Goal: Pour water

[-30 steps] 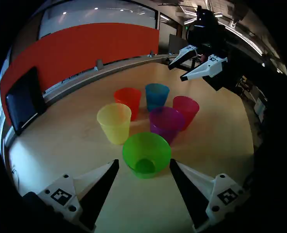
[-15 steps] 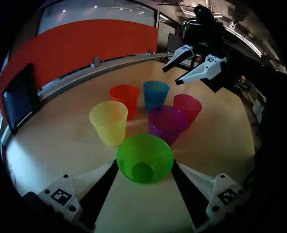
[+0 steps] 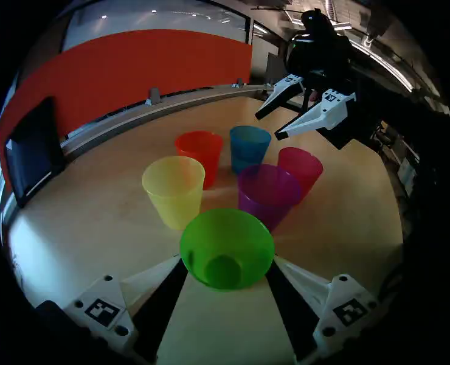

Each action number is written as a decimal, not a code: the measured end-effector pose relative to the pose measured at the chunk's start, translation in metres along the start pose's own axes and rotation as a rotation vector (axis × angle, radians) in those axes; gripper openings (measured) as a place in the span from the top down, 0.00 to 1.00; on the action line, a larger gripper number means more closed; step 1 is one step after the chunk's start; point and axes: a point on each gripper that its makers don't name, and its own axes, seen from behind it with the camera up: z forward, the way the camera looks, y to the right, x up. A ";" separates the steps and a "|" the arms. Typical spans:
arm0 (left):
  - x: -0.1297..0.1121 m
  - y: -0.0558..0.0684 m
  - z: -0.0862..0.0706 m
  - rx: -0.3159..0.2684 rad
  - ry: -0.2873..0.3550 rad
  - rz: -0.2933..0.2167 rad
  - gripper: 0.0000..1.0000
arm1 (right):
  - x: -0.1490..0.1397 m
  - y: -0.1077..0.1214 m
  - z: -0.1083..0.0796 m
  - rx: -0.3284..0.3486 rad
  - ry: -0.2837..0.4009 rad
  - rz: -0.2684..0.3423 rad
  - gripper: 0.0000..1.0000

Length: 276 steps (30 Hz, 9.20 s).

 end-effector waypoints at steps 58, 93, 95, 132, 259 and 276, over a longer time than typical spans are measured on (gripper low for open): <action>0.041 -0.028 -0.051 0.083 0.150 -0.026 0.15 | 0.004 0.000 0.023 -0.001 0.018 0.055 0.08; 0.145 -0.008 -0.112 0.107 0.474 -0.028 0.15 | 0.117 -0.013 -0.077 -0.102 0.479 0.043 0.08; 0.148 -0.007 -0.113 0.103 0.482 -0.026 0.15 | 0.123 -0.014 -0.080 -0.105 0.505 0.043 0.08; 0.174 0.017 -0.129 0.072 0.586 0.013 0.16 | 0.184 -0.049 -0.121 -0.090 0.670 -0.034 0.08; 0.176 0.067 -0.128 -0.029 0.629 0.071 0.16 | 0.342 -0.092 -0.169 -0.537 0.620 -1.173 0.09; 0.176 0.066 -0.126 -0.032 0.628 0.070 0.16 | 0.347 -0.092 -0.169 -0.573 0.600 -1.250 0.09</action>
